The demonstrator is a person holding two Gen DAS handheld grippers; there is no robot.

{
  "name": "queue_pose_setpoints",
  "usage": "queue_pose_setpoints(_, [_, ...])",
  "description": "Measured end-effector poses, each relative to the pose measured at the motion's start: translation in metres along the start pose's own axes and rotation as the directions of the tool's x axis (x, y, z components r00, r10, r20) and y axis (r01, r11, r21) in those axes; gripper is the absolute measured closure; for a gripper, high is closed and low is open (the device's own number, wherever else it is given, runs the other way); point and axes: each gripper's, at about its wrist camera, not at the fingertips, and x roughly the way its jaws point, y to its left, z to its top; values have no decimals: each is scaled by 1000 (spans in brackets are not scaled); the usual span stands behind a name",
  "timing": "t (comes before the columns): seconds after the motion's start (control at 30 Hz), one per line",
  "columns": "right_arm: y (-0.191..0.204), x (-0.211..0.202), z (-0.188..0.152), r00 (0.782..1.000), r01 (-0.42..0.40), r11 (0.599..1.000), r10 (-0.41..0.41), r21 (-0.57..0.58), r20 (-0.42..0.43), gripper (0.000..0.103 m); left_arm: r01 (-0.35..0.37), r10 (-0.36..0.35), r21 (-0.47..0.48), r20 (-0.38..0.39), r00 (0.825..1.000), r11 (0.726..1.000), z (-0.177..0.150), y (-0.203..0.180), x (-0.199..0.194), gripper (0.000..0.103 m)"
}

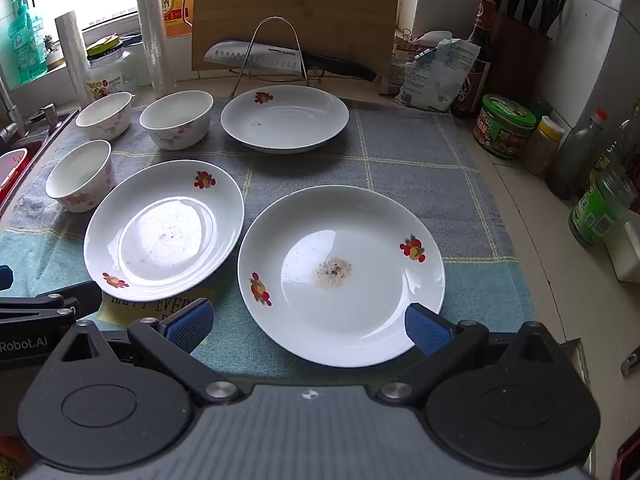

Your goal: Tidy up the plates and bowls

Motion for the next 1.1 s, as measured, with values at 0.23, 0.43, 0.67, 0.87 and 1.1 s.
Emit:
queue_pose_setpoints(0.23, [1, -1, 0, 1000, 2, 1000, -2, -1, -2, 0, -7, 7, 3, 6, 1000, 1000, 0, 0, 0, 1])
queue_pose_setpoints(0.43, [2, -2, 0, 1000, 1, 1000, -1, -3, 0, 0, -10, 10, 3, 9, 1000, 1000, 2, 1, -4, 1])
queue_pose_setpoints(0.67, [3, -4, 0, 1000, 2, 1000, -2, -3, 2, 0, -10, 10, 1, 17, 1000, 1000, 2, 1, -7, 1])
queue_pose_setpoints(0.87, [1, 0, -1, 1000, 3, 1000, -3, -2, 3, 0, -9, 9, 1, 20, 1000, 1000, 2, 2, -8, 1])
queue_pose_setpoints(1.1, [5, -3, 0, 1000, 4, 1000, -4, -3, 4, 0, -9, 9, 1, 21, 1000, 1000, 2, 3, -9, 1])
